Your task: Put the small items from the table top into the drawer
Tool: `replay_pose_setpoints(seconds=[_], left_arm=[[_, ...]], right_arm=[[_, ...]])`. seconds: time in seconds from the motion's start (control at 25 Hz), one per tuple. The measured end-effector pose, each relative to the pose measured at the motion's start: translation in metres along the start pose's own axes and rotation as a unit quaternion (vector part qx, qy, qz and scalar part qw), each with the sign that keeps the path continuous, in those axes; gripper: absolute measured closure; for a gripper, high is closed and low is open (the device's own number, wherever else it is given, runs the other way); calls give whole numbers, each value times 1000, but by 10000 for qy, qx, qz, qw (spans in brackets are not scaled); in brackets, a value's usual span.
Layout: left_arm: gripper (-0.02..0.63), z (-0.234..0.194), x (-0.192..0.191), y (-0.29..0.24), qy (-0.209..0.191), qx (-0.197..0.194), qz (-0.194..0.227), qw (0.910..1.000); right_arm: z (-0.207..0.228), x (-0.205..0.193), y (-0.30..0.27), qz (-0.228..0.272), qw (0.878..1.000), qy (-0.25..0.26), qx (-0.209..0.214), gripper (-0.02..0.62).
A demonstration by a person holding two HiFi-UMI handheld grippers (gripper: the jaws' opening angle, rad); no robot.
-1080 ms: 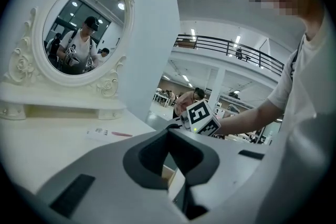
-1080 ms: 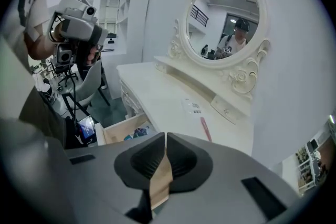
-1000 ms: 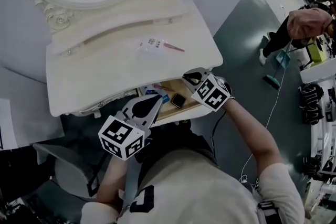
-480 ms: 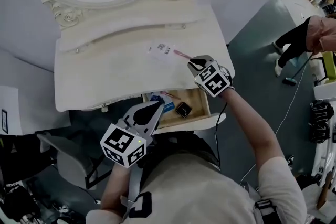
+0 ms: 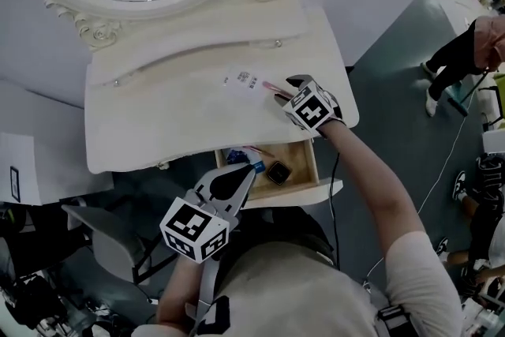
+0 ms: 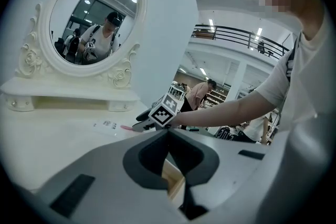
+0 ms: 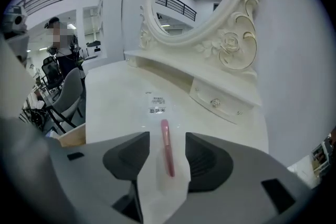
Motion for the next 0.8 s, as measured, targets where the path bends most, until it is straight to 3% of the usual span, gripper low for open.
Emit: replay_pose_setpoints(seconds=[0.28,0.48,0.8], left_arm=[[549,-9,-6,2,-1,105,-73,9999],[549,-18,-7,3,36,80,-125,9999],[549,-24,-3,4,149,35,-137,9998]], right_arm=[[6,-9,-36,-315,9992,-217,126,393],[14,-22,-38,-177,9965,-759,293,394],[14,-16,-39,-322,9955,-819,349,395]])
Point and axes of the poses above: the fingertips, and each gripper's own axes: y backward along the fingers, z to its right, x out of its top, the point moved 7 cm from there along y, backward along the fingers
